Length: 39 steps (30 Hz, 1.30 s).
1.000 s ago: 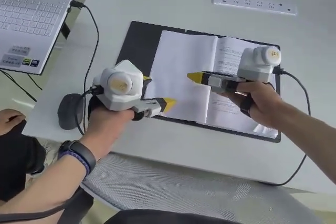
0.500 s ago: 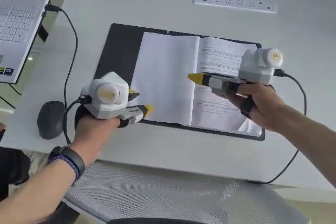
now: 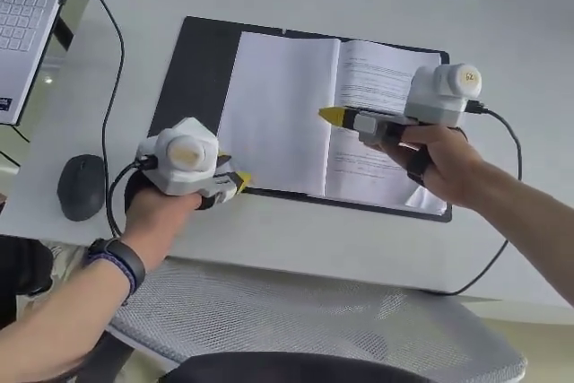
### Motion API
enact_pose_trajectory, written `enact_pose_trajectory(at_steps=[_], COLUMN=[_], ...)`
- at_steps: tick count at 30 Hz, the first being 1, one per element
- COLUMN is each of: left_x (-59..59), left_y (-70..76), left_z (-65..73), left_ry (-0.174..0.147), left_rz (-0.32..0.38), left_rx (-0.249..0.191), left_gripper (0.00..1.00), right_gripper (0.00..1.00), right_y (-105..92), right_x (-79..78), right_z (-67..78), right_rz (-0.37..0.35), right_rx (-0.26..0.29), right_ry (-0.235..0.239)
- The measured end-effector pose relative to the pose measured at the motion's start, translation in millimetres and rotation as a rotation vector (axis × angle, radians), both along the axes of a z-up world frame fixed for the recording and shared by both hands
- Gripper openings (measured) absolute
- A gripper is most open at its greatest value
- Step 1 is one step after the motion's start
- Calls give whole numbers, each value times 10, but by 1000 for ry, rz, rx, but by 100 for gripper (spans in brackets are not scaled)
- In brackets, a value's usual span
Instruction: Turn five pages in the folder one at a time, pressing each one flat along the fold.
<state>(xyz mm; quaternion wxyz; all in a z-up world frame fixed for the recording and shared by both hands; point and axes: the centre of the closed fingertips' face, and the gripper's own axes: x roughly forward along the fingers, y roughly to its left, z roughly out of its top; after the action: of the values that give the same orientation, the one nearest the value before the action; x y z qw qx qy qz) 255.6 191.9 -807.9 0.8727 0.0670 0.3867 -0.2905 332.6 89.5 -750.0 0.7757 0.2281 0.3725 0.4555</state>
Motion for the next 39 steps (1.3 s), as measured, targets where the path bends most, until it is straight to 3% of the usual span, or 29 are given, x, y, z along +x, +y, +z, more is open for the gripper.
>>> enact_pose_trajectory(at_steps=[5,18,27,34,39], left_x=[5,23,46,53,51], left_y=[13,24,28,31,30], left_z=[-5,-13,-19,-26,-32], left_ry=[-11,-37,-27,-24,-24], left_rz=[-6,1,7,11,14], left_rx=[27,47,33,34,35], left_gripper=[23,23,24,24,24], right_gripper=[14,10,7,5,0], right_y=[25,-3,-5,10,-8], right_x=[20,182,333,359,414], right_z=[-47,-186,-247,-359,-391], right_rz=[0,-7,-21,-15,-39], right_rx=[3,2,13,6,32], right_ry=[11,28,39,53,75])
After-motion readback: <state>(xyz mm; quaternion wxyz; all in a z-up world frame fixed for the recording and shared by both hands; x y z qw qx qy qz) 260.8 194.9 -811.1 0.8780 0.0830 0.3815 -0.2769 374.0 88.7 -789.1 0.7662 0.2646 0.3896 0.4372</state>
